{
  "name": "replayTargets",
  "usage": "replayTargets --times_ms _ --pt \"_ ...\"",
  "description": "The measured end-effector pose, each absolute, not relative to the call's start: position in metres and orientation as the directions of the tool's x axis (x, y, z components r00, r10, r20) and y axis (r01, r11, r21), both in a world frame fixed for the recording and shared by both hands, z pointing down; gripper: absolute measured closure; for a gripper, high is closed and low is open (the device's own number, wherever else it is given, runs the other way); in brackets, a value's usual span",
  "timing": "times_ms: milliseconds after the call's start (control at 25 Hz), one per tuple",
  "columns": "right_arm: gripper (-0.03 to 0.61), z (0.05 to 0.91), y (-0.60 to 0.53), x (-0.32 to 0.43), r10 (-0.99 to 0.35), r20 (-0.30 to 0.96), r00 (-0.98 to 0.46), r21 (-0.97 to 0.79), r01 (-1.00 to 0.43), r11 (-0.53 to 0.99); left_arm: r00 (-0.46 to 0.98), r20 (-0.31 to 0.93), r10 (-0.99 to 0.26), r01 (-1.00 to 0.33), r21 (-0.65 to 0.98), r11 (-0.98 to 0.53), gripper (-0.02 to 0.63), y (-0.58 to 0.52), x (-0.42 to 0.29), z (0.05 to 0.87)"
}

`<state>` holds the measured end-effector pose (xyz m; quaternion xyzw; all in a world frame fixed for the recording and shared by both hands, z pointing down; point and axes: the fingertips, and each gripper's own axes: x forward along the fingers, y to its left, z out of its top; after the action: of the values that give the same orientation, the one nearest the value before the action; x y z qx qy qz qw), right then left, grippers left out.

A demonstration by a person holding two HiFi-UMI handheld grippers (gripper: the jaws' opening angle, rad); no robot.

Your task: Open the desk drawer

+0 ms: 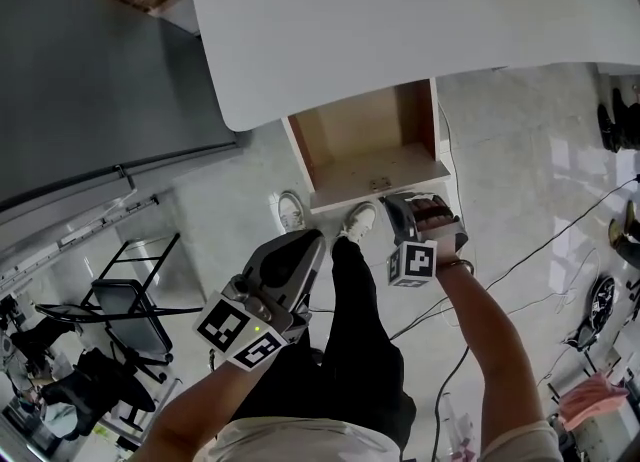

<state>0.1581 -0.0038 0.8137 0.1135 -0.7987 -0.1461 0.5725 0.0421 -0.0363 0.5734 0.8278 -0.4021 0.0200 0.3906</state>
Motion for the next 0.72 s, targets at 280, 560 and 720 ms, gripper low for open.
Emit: replayTargets --times_ms 280,560,720 --pt "0.558 0.780 0.017 0.158 -0.358 0.874 -0.328 0.323 -0.160 0.933 0.688 0.322 -0.650 -0.670 0.625 -0.399 0.604 -0.032 0.045 0.550" --pt "0.558 0.707 0.042 0.142 -0.376 0.851 -0.367 0.243 -0.358 0.901 0.722 0.279 -0.633 -0.637 0.625 -0.451 0.604 -0.024 0.057 0.503" --pt "0.558 0.665 0.060 0.128 -0.377 0.836 -0.400 0.218 -0.389 0.895 0.725 0.274 -0.632 -0.633 0.626 -0.455 0.604 -0.007 0.058 0.473"
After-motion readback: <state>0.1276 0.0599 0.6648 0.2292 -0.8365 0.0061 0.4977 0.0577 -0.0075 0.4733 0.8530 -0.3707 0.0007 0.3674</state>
